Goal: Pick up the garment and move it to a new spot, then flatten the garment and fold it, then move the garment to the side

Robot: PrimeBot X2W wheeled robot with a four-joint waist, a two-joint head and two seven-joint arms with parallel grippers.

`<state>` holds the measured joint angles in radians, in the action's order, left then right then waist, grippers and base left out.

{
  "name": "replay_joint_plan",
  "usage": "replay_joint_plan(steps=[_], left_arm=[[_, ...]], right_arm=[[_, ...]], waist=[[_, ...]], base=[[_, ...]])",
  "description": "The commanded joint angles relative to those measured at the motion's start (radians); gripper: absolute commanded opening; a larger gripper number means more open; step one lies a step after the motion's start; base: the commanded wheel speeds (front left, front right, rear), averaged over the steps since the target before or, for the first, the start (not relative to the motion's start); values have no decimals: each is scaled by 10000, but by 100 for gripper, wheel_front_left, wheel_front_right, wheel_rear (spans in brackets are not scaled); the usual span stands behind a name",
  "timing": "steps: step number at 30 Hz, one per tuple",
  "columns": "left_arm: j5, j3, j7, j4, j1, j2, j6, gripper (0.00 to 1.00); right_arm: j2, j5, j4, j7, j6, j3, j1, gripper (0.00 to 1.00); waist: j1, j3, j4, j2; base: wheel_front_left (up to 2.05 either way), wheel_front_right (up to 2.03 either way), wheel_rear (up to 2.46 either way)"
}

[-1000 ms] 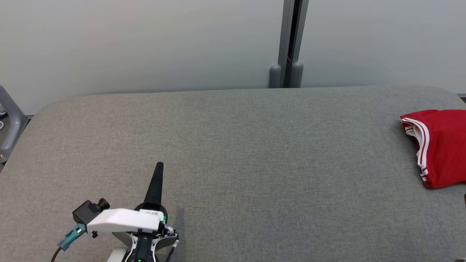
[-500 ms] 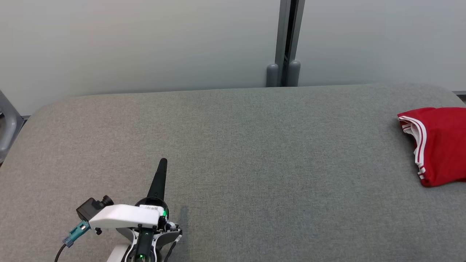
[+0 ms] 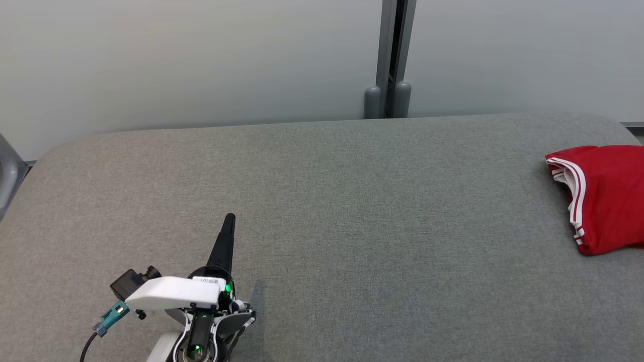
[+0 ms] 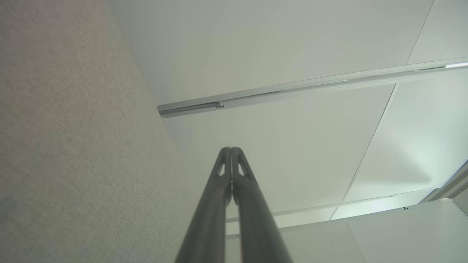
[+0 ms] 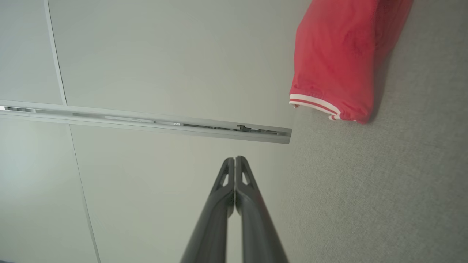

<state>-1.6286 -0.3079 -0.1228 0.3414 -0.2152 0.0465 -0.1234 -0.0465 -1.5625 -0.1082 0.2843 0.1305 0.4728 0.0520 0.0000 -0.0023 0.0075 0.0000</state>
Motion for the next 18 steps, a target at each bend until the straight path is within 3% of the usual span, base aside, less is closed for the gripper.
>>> replay_joint_plan(steps=[1, 18], left_arm=[[-161, -17, 63, 13, -208, 61, -84, 0], [-714, -136, 125, 45, -312, 66, -112, 0]], right_arm=[[-94, -188, 74, 87, 4, 71, 92, 0], [-99, -919, 111, 328, 4, 250, 123, 0]], waist=[[0, 3, -7, 0], [0, 34, -79, 0]], base=[[0, 0, 0], [0, 0, 0]])
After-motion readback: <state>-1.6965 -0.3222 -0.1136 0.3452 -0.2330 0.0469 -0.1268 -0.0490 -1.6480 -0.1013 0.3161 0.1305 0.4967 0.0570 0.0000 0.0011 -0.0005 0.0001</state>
